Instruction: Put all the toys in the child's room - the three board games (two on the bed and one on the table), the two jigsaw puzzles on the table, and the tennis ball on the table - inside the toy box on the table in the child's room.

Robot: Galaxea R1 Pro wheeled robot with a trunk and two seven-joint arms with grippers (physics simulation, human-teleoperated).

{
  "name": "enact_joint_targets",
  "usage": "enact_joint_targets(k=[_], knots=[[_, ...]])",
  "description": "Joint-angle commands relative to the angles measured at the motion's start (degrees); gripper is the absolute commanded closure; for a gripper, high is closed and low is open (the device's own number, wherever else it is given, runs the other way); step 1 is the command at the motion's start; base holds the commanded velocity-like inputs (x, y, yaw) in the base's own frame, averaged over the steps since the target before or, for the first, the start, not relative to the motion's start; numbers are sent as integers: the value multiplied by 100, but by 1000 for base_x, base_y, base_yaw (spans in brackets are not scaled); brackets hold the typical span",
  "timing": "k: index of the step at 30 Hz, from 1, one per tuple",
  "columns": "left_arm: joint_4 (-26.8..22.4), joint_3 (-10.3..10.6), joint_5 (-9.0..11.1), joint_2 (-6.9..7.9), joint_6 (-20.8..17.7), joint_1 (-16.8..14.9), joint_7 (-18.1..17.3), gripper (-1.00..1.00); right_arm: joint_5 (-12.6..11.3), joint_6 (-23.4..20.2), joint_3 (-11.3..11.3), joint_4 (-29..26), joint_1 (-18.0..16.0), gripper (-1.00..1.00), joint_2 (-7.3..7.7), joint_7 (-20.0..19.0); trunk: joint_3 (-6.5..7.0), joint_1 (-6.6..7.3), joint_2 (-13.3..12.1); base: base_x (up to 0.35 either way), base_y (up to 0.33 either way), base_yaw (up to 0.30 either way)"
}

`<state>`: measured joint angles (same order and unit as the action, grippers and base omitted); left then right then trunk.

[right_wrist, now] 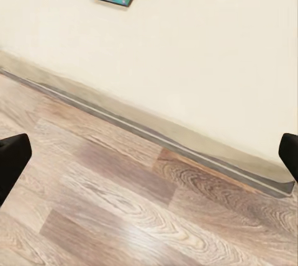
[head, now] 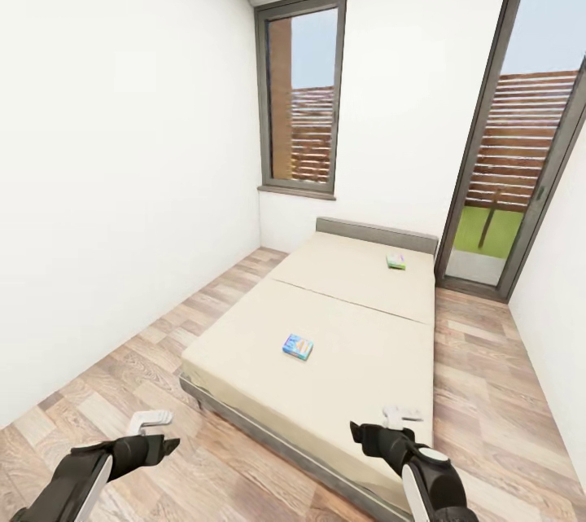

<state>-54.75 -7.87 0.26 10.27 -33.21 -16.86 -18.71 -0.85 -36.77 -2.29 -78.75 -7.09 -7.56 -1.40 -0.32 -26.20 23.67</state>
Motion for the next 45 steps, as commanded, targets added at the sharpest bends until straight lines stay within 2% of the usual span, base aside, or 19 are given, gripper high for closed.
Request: enact_joint_targets(k=[1, 6, 11, 14, 17, 20, 27, 32, 45], knots=[[-22, -11, 3, -4, -45, -2, -27, -100, -7, -16, -11, -7, -12, -100, -35, -11, -4, -2, 5, 0, 0, 0], [-59, -16, -11, 7, -64, -5, -27, -100, 8, 22, 25, 47, -27, -100, -67, -1, -4, -2, 5, -36, 59, 0], [-62, -21, 5, 154, -49, -10, -95, -100, -11, 27, 1, 45, -29, -100, -68, -6, -4, -2, 5, -70, 160, 0], [-206, -15, 6, 170, -75, -11, -449, -100, -27, 18, 2, 18, -29, -100, -79, 0, -11, -2, 5, -15, 41, -19], [-344, -18, -4, 187, -107, -11, -657, -100, -49, -11, 0, 11, -31, -100, -80, -3, -30, -2, 5, -5, 14, -95], [-428, -21, -11, 197, -128, -11, -787, -100, -277, -14, -6, 41, -73, -100, -79, 12, -53, -2, 5, -2, 4, -140], [-456, -13, -23, 186, -135, -11, -825, -100, -492, -42, -29, 10, -138, -100, 20, 42, -107, -2, 5, 0, 166, -174], [-457, -10, -24, 194, -122, -11, -832, -100, -503, -4, -34, 5, -130, -100, 31, 51, -137, -2, 5, 25, 276, -147], [-457, -12, -33, 201, -107, -11, -836, -100, -503, -15, 12, -108, -117, -100, 3, 52, -139, -2, 5, 208, 230, -9]])
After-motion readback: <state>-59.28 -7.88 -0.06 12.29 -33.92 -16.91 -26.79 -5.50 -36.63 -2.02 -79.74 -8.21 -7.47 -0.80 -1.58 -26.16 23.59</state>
